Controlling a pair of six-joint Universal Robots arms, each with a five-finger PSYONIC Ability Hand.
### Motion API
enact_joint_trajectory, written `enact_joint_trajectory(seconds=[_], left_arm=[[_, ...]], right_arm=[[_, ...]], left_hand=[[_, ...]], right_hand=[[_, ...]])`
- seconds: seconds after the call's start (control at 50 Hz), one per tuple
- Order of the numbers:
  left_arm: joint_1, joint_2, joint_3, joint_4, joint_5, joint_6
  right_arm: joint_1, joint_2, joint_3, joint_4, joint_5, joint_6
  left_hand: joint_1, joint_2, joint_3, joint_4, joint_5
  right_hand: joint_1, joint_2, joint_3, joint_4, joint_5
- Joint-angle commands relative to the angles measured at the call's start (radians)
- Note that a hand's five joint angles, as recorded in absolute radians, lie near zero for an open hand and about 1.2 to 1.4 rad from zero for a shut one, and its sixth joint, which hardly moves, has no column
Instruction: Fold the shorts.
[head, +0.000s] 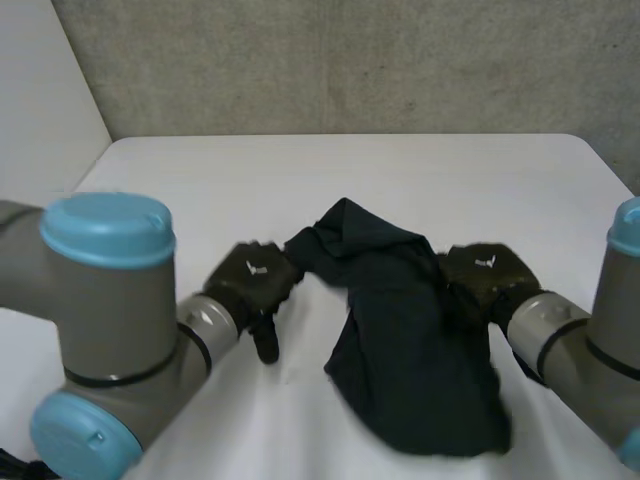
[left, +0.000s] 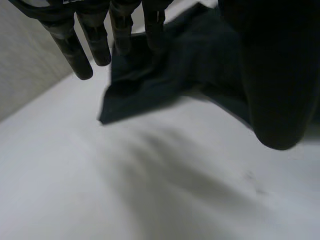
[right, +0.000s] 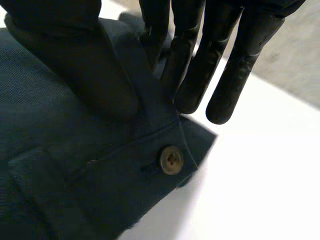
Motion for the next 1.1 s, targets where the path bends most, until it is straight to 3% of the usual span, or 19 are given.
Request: enact_joint_trajectory(seconds=[0.02,0.2,0.46,0.5,0.54,0.56,0.58,0.68,0.78,0.92,1.02,1.1], left_arm=[[-0.086,-0.098,-0.039,0.076,-0.006,-0.008],[-0.133,-0.171,-0.002,0.189,-0.013,-0.014],[-0.235,-0.303,0.180,0.181,-0.015,-0.126],[-0.238,-0.339,0.217,0.175,-0.021,-0.134],[-0.239,-0.357,0.242,0.171,-0.041,-0.135],[-0.239,-0.366,0.263,0.166,-0.068,-0.138],[-0.238,-0.366,0.274,0.163,-0.085,-0.138],[-0.225,-0.325,0.288,0.125,-0.164,-0.143],[-0.178,-0.017,0.208,0.024,-0.164,-0.128],[-0.138,0.218,0.159,-0.072,-0.138,-0.028],[-0.112,0.220,0.135,-0.079,-0.127,0.111],[-0.054,0.108,0.160,-0.050,-0.132,0.194]], right_arm=[[-0.003,0.059,-0.059,-0.093,0.108,0.015],[-0.009,0.063,-0.041,-0.101,0.111,0.047],[-0.009,0.068,-0.053,-0.102,0.116,0.073],[-0.009,0.068,-0.053,-0.102,0.117,0.073],[-0.009,0.066,-0.058,-0.101,0.117,0.073],[-0.011,0.066,-0.059,-0.101,0.117,0.073],[-0.011,0.065,-0.059,-0.099,0.117,0.072],[-0.003,0.051,-0.084,-0.078,0.119,0.049],[0.002,-0.045,-0.133,0.006,0.116,-0.058],[0.006,-0.113,-0.259,0.095,0.117,-0.227],[0.037,-0.057,-0.343,0.092,0.120,-0.232],[0.080,0.115,-0.464,0.086,0.139,-0.233]], left_hand=[[0.019,0.017,0.007,0.008,0.006],[0.024,0.022,0.012,0.014,0.012],[0.101,0.099,0.089,0.090,0.088],[0.235,0.233,0.223,0.225,0.222],[0.533,0.531,0.521,0.523,0.521],[1.006,1.004,0.994,0.996,0.993],[1.188,1.186,1.176,1.178,1.175],[1.189,1.187,1.178,1.179,1.177],[1.189,1.187,1.178,1.179,1.177],[1.189,1.187,1.178,1.179,1.177],[1.189,1.187,1.178,1.179,1.177],[1.189,1.187,1.178,1.179,1.177]], right_hand=[[0.478,0.223,0.218,0.211,0.292],[0.478,0.223,0.218,0.211,0.292],[0.478,0.223,0.218,0.211,0.292],[0.478,0.223,0.218,0.211,0.292],[0.478,0.223,0.218,0.211,0.292],[0.478,0.223,0.218,0.211,0.292],[0.478,0.223,0.218,0.211,0.292],[0.478,0.223,0.218,0.211,0.292],[0.478,0.223,0.218,0.211,0.292],[0.478,0.223,0.218,0.211,0.292],[0.478,0.223,0.218,0.211,0.292],[0.478,0.223,0.218,0.211,0.292]])
